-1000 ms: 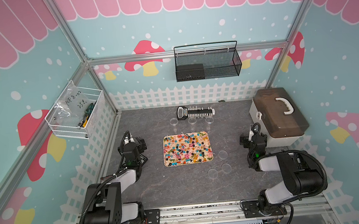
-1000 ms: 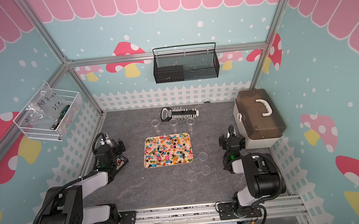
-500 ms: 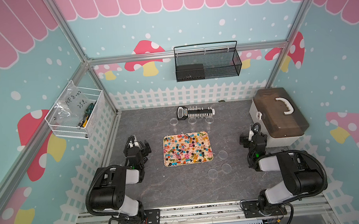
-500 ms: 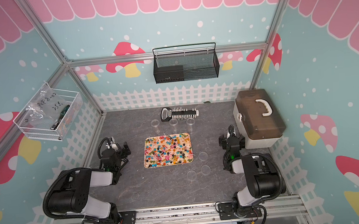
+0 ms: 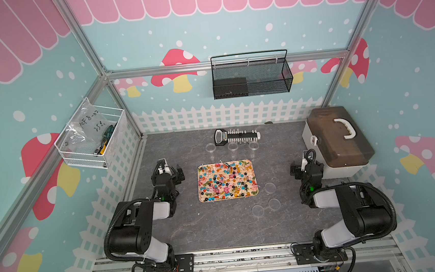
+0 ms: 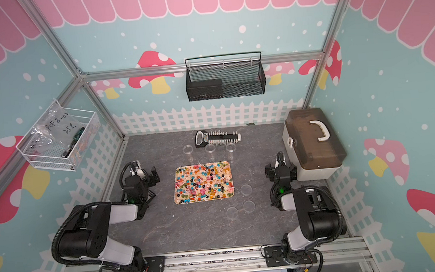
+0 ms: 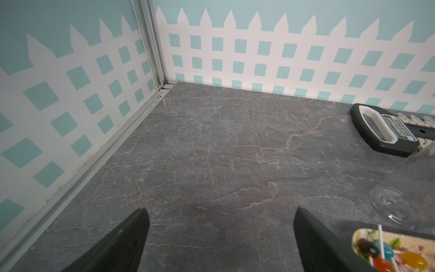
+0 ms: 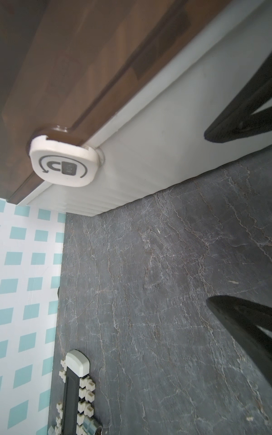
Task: Pour the candies out of the jar
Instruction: Reset both arms
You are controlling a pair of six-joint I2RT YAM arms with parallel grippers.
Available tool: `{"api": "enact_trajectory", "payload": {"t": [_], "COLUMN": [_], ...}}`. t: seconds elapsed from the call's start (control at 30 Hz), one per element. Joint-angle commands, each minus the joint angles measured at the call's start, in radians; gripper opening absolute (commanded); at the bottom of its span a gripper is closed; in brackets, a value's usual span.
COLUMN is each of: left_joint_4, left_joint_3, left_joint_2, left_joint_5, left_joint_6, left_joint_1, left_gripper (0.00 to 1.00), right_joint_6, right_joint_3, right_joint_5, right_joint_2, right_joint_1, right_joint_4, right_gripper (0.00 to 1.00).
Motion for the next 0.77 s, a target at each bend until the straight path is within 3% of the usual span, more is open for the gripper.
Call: {"api": "enact_trajectory", "payload": {"t": [0.0, 0.73], "left_joint_4": [0.005, 0.004], "left_joint_3": [0.007, 0.009], "left_joint_2": [-0.005, -0.001], "left_joint_5": [-0.021, -0.029], "left_joint_6": [0.008, 0.012], "left_joint_1": [-0.006, -0.011], "left_gripper": [0.99, 0.99], "right_joint_6": [-0.001, -0.001], "right_joint_3": [0.004, 0.003], "right_joint_5": [0.0, 0.0], "right_joint_2": [0.006, 0.002], "right_joint_1": [-0.003, -0.003], "right_joint_4": [0.027, 0.028], "right_gripper": [1.0, 1.0]}}
